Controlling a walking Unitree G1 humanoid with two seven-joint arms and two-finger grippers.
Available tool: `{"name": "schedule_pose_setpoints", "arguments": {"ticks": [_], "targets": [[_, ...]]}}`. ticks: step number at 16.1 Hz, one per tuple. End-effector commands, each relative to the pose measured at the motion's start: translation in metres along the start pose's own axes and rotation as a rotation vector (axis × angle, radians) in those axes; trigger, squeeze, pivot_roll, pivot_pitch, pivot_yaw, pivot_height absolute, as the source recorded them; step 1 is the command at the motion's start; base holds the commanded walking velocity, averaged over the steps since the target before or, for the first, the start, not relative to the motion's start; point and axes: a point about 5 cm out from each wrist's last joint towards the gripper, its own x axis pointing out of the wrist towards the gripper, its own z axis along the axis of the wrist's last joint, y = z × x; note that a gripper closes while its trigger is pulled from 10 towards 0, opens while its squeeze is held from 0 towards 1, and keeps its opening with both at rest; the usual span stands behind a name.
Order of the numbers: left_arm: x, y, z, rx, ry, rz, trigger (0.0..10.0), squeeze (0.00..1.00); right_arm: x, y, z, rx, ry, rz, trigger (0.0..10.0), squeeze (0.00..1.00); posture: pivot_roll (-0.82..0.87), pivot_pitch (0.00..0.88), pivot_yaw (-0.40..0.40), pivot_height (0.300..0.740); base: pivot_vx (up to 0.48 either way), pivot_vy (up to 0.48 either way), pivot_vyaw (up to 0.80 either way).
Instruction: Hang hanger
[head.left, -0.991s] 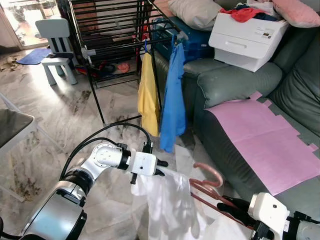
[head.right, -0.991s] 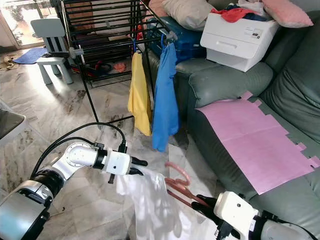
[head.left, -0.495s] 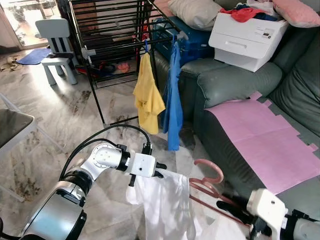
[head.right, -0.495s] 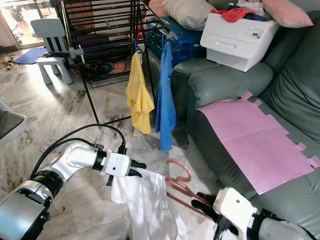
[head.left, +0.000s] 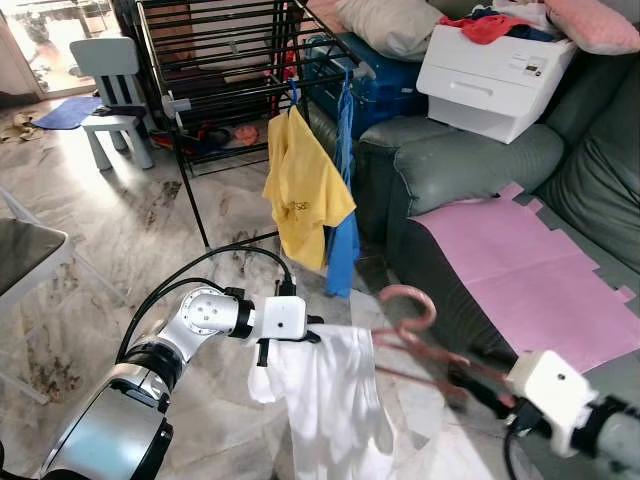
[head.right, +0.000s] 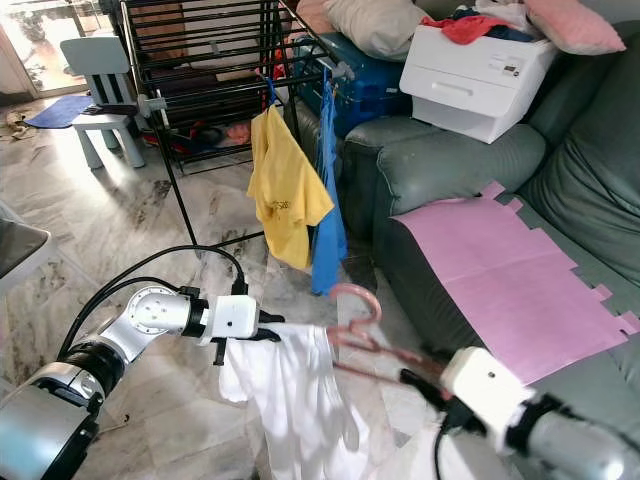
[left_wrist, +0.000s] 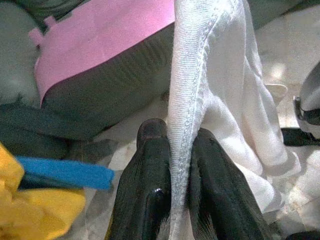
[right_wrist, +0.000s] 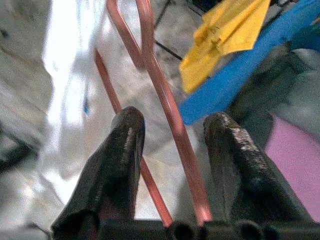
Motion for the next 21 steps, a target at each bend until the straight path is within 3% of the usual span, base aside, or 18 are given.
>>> {"name": "schedule_pose_setpoints", "arguments": {"ticks": [1, 3, 4, 8, 11, 15, 17, 19, 21], "targets": [[-0.009, 0.005, -0.008, -0.074, 0.016, 0.087, 0.0, 0.00, -0.005, -0.014, 0.001, -0.046, 0.032, -0.051, 10.0, 1.00, -0.06, 0.000, 0.033, 0.740, 0.000, 0.000, 0.00], [-0.013, 0.014, -0.017, -0.257, 0.039, 0.249, 0.0, 0.00, -0.014, -0.031, 0.010, -0.072, 0.012, -0.134, 10.0, 1.00, -0.05, 0.000, 0.027, 0.740, 0.000, 0.000, 0.00], [-0.013, 0.020, -0.018, -0.336, 0.023, 0.310, 0.0, 0.00, -0.018, -0.034, 0.016, -0.027, -0.032, -0.180, 10.0, 1.00, -0.05, 0.000, 0.025, 0.740, 0.000, 0.000, 0.00], [-0.011, 0.036, -0.007, -0.405, -0.059, 0.401, 0.0, 0.00, -0.023, -0.024, 0.018, 0.107, -0.115, -0.274, 10.0, 1.00, -0.06, 0.000, 0.034, 0.740, 0.000, 0.000, 0.00], [-0.007, 0.057, 0.027, -0.314, -0.245, 0.368, 0.0, 0.00, -0.007, -0.009, 0.012, 0.260, -0.183, -0.329, 10.0, 1.00, -0.06, 0.000, 0.037, 0.740, 0.000, 0.000, 0.00], [-0.010, 0.082, 0.065, -0.370, -0.524, 0.367, 0.0, 0.00, 0.014, 0.017, 0.006, 0.531, -0.280, -0.377, 10.0, 1.00, -0.06, 0.000, 0.035, 0.740, 0.000, 0.000, 0.00], [-0.009, 0.079, 0.079, -0.318, -0.600, 0.242, 0.0, 0.00, 0.021, 0.021, 0.003, 0.556, -0.275, -0.400, 10.0, 1.00, -0.06, 0.000, 0.035, 0.740, 0.000, 0.000, 0.00], [-0.007, 0.067, 0.070, -0.266, -0.542, 0.161, 0.0, 0.00, 0.025, 0.018, 0.005, 0.592, -0.304, -0.428, 10.0, 1.00, -0.07, 0.000, 0.036, 0.740, 0.000, 0.000, 0.00], [-0.009, 0.063, 0.073, -0.233, -0.574, 0.122, 0.0, 0.00, 0.024, 0.015, 0.006, 0.600, -0.325, -0.454, 10.0, 1.00, -0.07, 0.000, 0.033, 0.740, 0.000, 0.000, 0.00]]}}
